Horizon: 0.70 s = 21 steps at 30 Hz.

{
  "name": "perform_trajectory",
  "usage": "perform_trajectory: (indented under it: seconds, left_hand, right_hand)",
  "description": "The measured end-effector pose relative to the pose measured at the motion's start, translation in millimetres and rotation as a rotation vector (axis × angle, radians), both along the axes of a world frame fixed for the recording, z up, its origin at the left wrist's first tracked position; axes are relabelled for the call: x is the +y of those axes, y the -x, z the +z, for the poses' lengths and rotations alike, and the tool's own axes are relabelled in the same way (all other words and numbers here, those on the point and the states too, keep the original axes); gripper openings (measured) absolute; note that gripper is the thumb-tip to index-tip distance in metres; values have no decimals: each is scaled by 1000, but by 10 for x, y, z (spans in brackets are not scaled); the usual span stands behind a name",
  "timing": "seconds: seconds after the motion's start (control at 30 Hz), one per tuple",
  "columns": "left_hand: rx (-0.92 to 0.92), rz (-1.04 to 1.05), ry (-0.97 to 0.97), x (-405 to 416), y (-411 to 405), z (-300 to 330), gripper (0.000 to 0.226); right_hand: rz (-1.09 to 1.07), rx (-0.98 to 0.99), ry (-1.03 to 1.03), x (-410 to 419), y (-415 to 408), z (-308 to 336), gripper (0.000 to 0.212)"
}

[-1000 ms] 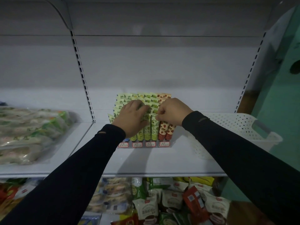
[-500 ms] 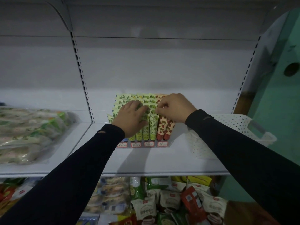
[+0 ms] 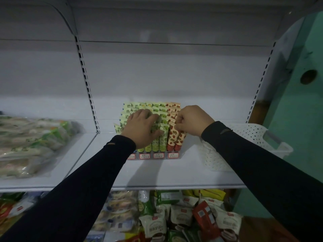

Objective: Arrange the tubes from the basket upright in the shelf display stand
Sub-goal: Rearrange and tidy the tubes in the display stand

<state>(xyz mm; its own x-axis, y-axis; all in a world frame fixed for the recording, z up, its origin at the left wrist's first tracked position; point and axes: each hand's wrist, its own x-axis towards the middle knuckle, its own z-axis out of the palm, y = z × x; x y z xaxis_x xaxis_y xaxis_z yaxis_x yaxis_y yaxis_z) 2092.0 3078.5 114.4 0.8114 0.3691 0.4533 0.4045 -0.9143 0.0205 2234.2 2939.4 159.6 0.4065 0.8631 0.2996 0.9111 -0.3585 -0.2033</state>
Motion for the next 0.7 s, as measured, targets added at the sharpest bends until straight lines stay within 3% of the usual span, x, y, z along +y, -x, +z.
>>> perform_trajectory:
  seconds: [0.1,0.23,0.7]
  left_hand:
    - [-1,-4,-21,19,8,-10,58]
    - [24,-1,-43,39,17,-21,63]
    - [47,-11,-57,88,12,-75,66]
  right_hand:
    - [-8,-16,27,-3,-44,-65,33]
    - [-11,-36,-2,30,-46,-119,42]
    - [20,-78,-31,127,12,-160,43]
